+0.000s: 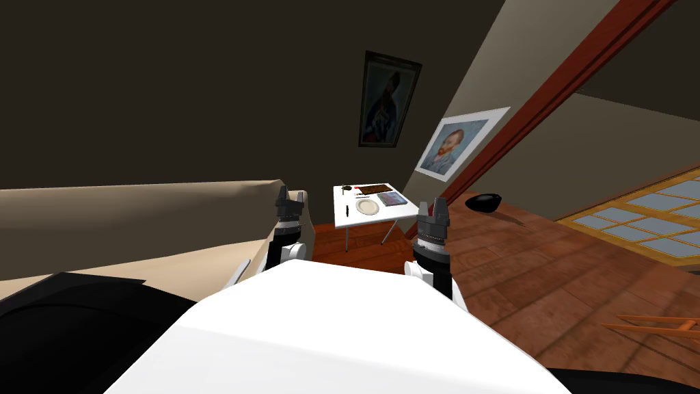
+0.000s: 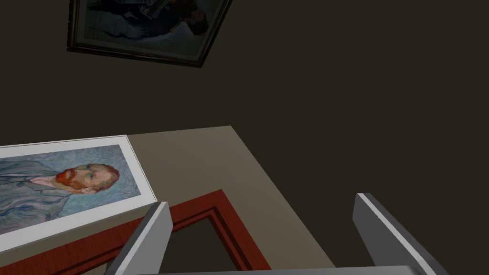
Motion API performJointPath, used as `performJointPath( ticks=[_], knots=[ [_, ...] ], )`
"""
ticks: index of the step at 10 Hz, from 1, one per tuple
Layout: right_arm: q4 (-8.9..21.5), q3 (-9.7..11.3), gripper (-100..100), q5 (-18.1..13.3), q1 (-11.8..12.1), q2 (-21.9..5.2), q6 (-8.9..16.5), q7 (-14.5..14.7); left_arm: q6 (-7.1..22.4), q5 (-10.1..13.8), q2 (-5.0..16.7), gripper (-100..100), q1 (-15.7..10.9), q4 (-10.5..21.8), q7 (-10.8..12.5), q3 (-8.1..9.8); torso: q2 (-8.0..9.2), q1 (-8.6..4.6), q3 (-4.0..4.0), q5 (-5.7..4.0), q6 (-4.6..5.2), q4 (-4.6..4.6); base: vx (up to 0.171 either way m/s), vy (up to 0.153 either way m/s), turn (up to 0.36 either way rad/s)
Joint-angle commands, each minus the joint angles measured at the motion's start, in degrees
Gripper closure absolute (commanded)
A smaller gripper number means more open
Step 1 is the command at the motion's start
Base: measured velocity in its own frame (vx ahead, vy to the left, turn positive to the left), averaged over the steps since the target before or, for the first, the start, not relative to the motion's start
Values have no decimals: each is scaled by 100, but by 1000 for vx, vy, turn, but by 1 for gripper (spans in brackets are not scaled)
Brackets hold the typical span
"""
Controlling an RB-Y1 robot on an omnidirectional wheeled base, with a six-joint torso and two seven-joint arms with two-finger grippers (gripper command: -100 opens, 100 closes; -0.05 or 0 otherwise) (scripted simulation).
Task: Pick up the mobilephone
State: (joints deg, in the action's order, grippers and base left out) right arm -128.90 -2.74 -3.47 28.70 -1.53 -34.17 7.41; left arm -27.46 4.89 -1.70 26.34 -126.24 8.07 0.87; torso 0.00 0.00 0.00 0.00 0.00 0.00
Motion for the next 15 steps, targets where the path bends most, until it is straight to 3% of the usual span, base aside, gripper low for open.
performJointPath(
  ticks=[1, 5, 10, 13, 14, 15],
  knots=[
    [0, 0, 0, 0, 0, 0, 0, 0, 121, 10, 243, -100, -32, 1, -10, 47, 0, 0, 0, 0, 0, 0, 6, -20, -2],
    [0, 1, 0, 0, 0, 1, 0, 0, 741, 71, 833, -100, -213, -7, -62, 337, -10, -29, -5, -6, 0, -2, 24, -77, 2],
    [0, 1, 0, 0, 0, 1, 0, 0, 1344, 117, 1026, -100, -348, -24, -100, 571, -7, -26, -4, -6, 0, -2, 18, -76, 3],
    [0, 1, 0, 0, 0, 1, 0, 0, 1840, 172, 1165, -100, -504, -52, -143, 854, -6, -30, -4, -7, 0, -2, 13, -91, 3],
    [0, 1, 0, 0, 0, 1, 0, 0, 1971, 172, 1165, -100, -504, -52, -143, 854, -5, -35, -3, -8, 0, -1, 19, -87, 6],
    [0, 1, 0, 0, 0, 1, 0, 0, 2175, 201, 1219, -100, -588, -69, -166, 1009, -7, -33, -4, -8, 0, -2, 34, -105, 1]
  ],
)
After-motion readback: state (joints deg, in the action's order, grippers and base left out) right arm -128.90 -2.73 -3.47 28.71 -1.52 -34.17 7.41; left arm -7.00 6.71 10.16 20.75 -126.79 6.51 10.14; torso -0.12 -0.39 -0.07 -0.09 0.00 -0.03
